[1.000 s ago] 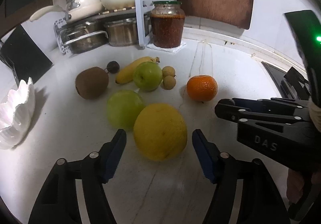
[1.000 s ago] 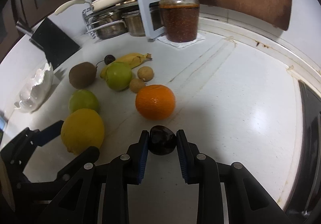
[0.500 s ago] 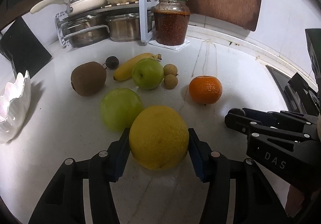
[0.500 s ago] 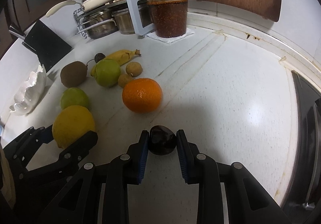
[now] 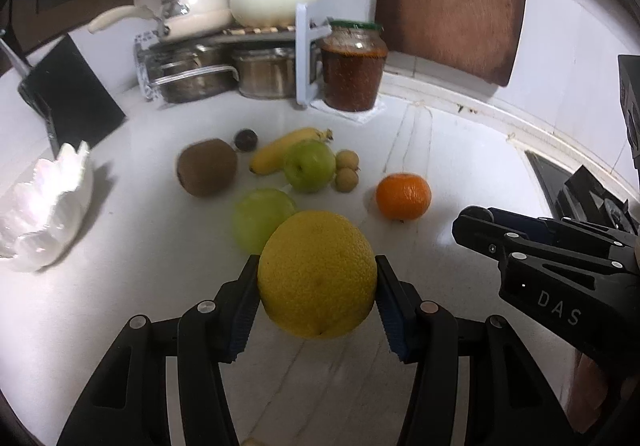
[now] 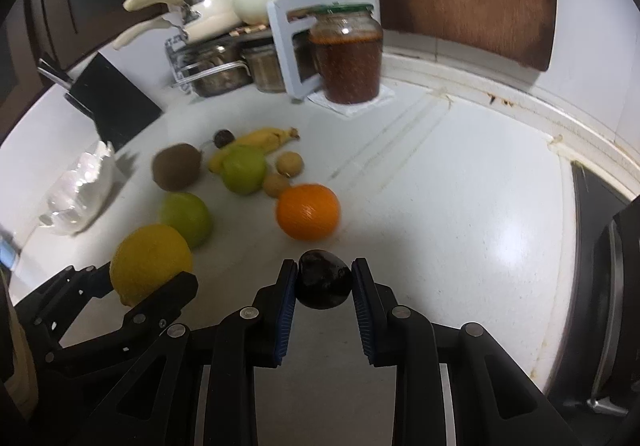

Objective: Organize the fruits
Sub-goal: 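Carry both fruits into the white bowl and open both tools to release them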

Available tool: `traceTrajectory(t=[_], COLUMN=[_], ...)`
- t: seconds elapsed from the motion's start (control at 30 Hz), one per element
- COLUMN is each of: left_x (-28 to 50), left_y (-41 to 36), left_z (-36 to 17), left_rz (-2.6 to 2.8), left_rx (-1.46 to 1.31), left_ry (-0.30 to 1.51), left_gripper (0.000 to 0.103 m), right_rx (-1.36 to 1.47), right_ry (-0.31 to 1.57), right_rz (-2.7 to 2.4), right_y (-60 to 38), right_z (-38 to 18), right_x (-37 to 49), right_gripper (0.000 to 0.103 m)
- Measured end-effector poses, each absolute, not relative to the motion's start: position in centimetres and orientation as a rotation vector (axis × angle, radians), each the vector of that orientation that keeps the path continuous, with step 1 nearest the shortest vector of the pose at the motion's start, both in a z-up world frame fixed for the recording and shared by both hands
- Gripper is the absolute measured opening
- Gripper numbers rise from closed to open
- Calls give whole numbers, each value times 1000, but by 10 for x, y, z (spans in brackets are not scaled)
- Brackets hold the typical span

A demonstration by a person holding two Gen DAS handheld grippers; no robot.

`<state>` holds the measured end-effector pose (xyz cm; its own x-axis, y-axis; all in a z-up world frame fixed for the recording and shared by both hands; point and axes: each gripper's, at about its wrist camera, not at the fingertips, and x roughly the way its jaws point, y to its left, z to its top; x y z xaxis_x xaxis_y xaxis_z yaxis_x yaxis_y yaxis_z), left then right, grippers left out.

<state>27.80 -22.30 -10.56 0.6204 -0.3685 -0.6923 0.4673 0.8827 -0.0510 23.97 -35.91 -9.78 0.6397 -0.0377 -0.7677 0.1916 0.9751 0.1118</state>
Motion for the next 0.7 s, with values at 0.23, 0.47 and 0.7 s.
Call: traceTrajectory(t=[0.23,0.47,0.7], left_x=[274,272,277], left_y=[-198,-165,-120], left_z=[-82,-62,-49], left_rz=[-437,-382,-302], left_rx=[115,100,88], left_ry=[724,684,659], left_gripper=[53,53,53], right_rx=[179,164,152], right_ry=[819,774,735], right_rz=[-83,-31,46], right_y=[-339,-310,-271], right_z=[-73,-53,-40], right_x=[239,245,261], right_gripper=[29,29,29])
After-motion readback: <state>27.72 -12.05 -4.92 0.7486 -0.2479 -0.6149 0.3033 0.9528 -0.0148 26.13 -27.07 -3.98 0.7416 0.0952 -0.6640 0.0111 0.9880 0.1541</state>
